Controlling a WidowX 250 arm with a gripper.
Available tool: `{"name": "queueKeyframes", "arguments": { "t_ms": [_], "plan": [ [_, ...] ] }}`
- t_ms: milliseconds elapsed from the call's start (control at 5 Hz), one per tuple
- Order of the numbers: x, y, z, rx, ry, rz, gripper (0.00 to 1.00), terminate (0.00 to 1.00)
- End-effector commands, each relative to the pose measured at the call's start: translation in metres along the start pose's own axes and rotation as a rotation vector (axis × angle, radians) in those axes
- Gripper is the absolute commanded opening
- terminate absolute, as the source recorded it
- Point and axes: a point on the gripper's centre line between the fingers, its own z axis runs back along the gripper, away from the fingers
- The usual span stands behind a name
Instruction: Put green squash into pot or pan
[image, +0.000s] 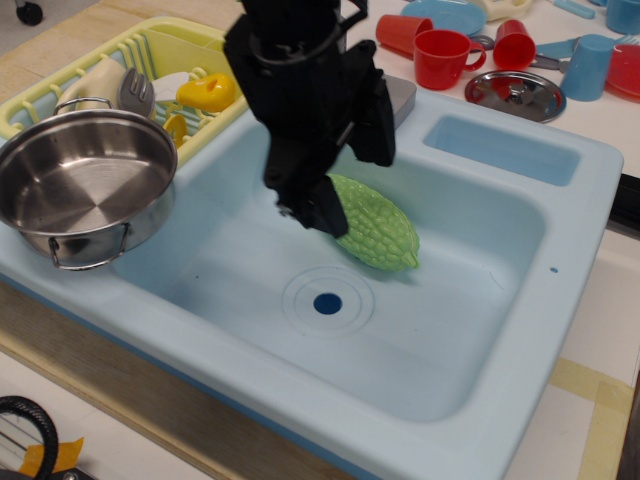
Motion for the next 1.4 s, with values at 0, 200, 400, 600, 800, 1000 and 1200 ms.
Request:
{"name": "queueKeyframes", "arguments": {
  "t_ms": [0, 200, 400, 600, 800, 1000, 1200],
  "plan": [
    [-0.020, -0.009, -0.015, -0.014, 0.022, -0.025, 1.00, 0.00],
    [-0.019, -0.014, -0.023, -0.033, 0.031, -0.040, 1.00, 0.00],
    [-0.010, -0.012, -0.027, -0.052, 0.035, -0.024, 1.00, 0.00],
    [0.003, -0.015, -0.031, -0.067, 0.038, -0.025, 1.00, 0.00],
    [0.016, -0.016, -0.033, -0.084, 0.040, -0.014, 1.00, 0.00],
    [0.023, -0.017, -0.047, -0.080, 0.073, -0.008, 1.00, 0.00],
    [0.024, -0.013, -0.062, -0.062, 0.116, 0.009, 1.00, 0.00]
  ]
}}
